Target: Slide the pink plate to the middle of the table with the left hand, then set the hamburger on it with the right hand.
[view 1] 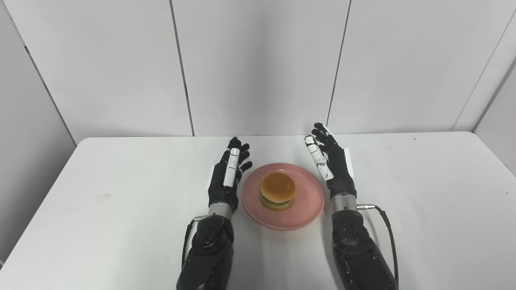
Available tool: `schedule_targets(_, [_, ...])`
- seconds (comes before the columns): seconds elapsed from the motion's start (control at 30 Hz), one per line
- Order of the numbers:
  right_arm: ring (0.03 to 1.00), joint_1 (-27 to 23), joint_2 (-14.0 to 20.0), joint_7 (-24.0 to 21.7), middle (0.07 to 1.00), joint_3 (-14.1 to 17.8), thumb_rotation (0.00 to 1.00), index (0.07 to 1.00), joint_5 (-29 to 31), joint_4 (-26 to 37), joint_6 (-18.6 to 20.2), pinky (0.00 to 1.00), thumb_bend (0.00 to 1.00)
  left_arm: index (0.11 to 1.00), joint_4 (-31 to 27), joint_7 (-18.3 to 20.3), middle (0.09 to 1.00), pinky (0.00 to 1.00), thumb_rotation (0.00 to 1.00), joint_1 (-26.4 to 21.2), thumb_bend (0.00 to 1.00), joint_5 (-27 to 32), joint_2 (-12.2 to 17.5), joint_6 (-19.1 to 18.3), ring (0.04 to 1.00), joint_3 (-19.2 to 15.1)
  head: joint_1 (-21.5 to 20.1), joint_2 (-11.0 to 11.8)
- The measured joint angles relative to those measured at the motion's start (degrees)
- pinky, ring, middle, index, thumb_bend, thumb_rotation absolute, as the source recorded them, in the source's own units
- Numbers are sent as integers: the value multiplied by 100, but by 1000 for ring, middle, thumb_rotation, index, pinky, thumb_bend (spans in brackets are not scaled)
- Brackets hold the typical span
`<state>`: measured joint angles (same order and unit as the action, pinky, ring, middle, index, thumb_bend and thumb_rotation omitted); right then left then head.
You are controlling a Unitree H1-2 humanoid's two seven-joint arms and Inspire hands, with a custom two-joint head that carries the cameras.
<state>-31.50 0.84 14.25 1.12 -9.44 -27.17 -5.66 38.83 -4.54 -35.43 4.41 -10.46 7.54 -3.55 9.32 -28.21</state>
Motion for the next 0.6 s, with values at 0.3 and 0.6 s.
schedule_targets(0.3, [875,8,82,-74,871,77,1000,846,155,-245,123,881,643,1000,114,-598,997,1000,806,171,700,-612,-1,744,998,98,-9,-18])
schedule_targets(0.6, [904,6,122,-87,905,79,1000,879,209,-394,-29,887,700,1000,257,-960,1000,1000,857,110,711,-864,39,794,1000,250,-18,-18])
